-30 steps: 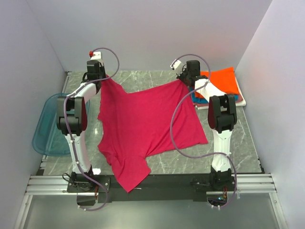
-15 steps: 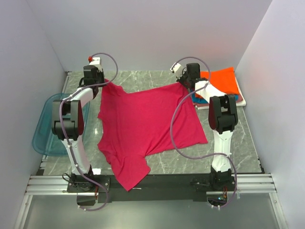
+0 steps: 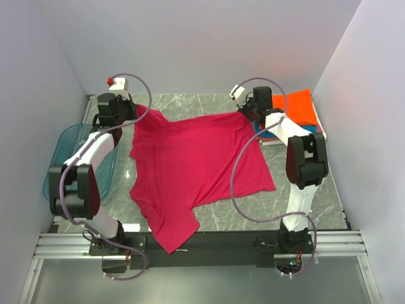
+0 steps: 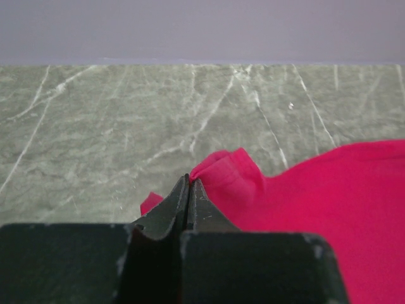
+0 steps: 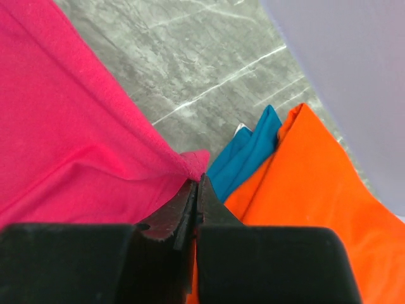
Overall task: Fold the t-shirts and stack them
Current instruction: Fold the tshirt
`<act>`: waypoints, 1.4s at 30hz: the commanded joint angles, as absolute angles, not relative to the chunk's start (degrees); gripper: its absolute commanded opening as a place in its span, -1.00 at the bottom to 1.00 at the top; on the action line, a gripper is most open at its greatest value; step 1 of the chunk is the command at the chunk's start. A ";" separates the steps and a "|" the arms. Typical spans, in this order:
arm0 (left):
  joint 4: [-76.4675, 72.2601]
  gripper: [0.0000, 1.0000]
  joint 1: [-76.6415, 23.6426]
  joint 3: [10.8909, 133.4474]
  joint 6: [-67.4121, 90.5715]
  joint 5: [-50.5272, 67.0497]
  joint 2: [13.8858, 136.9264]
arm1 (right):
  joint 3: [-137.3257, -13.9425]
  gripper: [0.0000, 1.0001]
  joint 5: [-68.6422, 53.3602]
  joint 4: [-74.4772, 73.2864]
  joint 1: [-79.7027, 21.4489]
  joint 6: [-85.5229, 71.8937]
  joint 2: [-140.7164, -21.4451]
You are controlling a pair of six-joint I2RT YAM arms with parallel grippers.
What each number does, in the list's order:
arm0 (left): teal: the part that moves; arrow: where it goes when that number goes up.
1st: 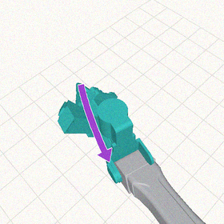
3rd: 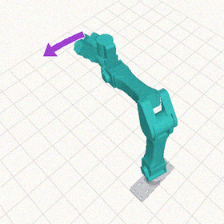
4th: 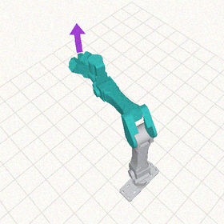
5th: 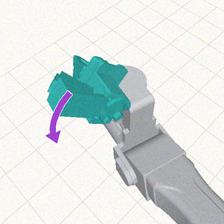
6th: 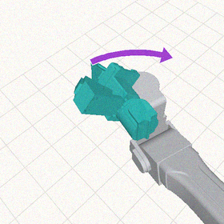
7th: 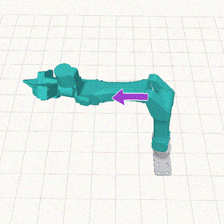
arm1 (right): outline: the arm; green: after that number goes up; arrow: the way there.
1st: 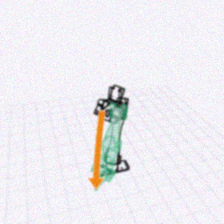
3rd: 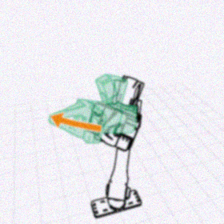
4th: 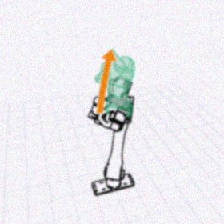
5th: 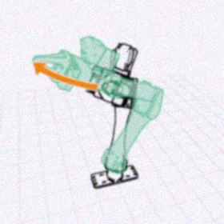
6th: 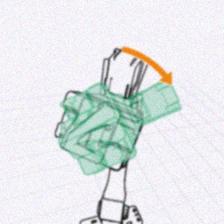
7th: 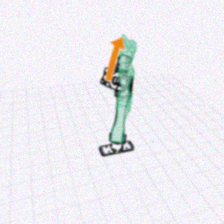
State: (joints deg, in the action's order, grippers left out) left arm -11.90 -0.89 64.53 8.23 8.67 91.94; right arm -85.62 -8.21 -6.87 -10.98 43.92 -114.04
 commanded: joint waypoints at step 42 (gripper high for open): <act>3.33 -0.99 -2.37 46.23 10.11 17.31 62.15 | -70.32 -1.00 -11.16 -1.23 -8.97 43.94 -99.49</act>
State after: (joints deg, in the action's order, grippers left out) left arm 1.74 -2.02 47.05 9.78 15.70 65.54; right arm -71.16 -10.31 -3.60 -9.52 43.29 -103.61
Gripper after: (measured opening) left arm 0.012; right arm 0.007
